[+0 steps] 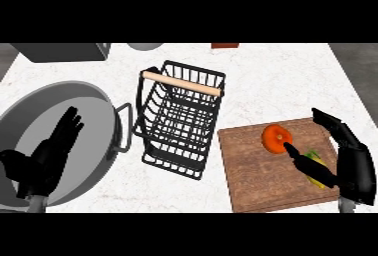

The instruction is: Pick the lemon from the cutting board and place it in the tiered basket

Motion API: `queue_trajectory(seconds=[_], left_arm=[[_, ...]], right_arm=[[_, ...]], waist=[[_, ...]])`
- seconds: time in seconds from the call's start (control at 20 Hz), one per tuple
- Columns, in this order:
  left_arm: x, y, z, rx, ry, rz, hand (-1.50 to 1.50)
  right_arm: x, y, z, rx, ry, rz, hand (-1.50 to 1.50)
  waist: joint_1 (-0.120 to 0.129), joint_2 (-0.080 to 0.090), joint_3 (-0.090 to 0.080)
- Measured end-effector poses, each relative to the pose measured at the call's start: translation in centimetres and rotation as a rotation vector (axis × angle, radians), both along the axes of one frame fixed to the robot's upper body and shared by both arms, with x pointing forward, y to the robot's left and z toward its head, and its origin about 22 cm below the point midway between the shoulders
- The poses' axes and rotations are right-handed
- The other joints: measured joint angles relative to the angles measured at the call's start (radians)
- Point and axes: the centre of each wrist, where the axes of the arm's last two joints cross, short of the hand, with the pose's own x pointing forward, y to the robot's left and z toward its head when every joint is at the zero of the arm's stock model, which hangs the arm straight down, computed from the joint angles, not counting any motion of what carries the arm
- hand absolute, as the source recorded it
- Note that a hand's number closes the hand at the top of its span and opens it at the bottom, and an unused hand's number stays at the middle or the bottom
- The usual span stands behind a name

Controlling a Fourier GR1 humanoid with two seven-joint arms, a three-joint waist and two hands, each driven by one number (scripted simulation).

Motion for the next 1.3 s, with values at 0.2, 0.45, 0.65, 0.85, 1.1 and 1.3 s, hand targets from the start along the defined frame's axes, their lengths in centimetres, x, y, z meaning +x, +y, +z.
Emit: queue_trajectory(seconds=[0.2, 0.45, 0.65, 0.85, 1.1, 1.3], left_arm=[[0.9, 0.2, 0.6, -0.023, 0.016, -0.025, 0.00], [0.9, 0.3, 0.8, -0.030, 0.024, -0.029, 0.00], [1.2, 0.2, 1.0, -0.037, 0.026, -0.038, 0.00], [1.5, 0.1, 1.4, -0.036, 0.026, -0.056, 0.00], [1.7, -0.5, 0.9, -0.037, 0.027, -0.067, 0.00], [2.2, -0.3, 0.7, -0.041, 0.026, -0.065, 0.00]], right_arm=[[-2.4, -1.6, 0.6, -0.186, 0.002, -0.068, -1.50], [-4.5, -4.6, 3.0, -0.511, 0.124, -0.118, -1.50], [-5.9, -5.4, 4.4, -0.730, 0.347, -0.058, -1.50], [-6.9, -3.8, 6.1, -0.857, 0.571, 0.014, -1.50], [-6.9, 0.7, 8.2, -0.895, 0.703, 0.015, -1.50], [-5.8, 3.1, 8.1, -0.894, 0.736, -0.036, -1.50]], waist=[[0.010, -0.003, 0.000], [0.011, -0.006, -0.005], [0.018, -0.003, -0.008], [0.031, -0.001, -0.007], [0.043, -0.001, -0.003], [0.044, -0.001, 0.000]])
